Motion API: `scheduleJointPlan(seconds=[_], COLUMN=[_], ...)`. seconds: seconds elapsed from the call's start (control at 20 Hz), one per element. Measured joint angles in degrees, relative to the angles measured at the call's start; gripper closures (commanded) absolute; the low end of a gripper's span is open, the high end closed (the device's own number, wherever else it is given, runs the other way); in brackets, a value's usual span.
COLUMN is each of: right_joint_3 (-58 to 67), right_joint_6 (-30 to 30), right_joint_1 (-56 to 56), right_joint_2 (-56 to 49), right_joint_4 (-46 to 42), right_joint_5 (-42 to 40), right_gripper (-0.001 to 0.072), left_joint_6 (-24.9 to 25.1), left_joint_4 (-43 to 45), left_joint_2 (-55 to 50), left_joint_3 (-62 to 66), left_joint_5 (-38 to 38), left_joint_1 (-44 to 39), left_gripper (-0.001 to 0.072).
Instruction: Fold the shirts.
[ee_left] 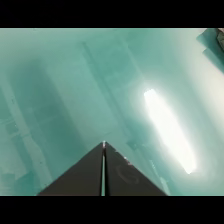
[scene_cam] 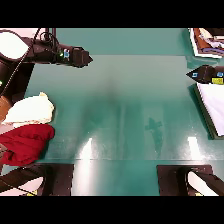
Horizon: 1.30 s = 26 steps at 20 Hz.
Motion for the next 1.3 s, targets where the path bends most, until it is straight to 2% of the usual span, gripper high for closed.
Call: scheduleJointPlan(seconds=[0.8, 0.95, 1.15, 1.2, 1.25, 1.3], right_joint_3=[0.0, 0.0, 0.0, 0.0, 0.0, 0.0], right_joint_6=[0.0, 0.0, 0.0, 0.0, 0.0, 0.0], right_joint_1=[0.0, 0.0, 0.1, 0.0, 0.0, 0.0], right_joint_2=[0.0, 0.0, 0.0, 0.0, 0.0, 0.0], right_joint_4=[0.1, 0.1, 0.1, 0.1, 0.1, 0.1], right_joint_5=[0.0, 0.1, 0.2, 0.3, 0.2, 0.2], right_gripper=[0.0698, 0.0698, 0.0698, 0.0698, 0.0698, 0.0698], left_joint_6=[0.2, 0.6, 0.7, 0.5, 0.3, 0.0], left_joint_4=[0.4, 4.6, 14.8, 17.2, 19.3, 21.4], left_joint_2=[0.1, 1.2, 5.1, 5.9, 6.5, 7.0], left_joint_3=[0.0, -0.1, -3.9, -5.6, -7.4, -9.5], left_joint_5=[0.5, -5.2, -14.8, -16.9, -18.9, -20.4], left_joint_1=[0.5, 4.1, 12.8, 15.5, 18.0, 20.8], left_gripper=[0.0684, 0.0684, 0.068, 0.0498, 0.0164, 0.0084])
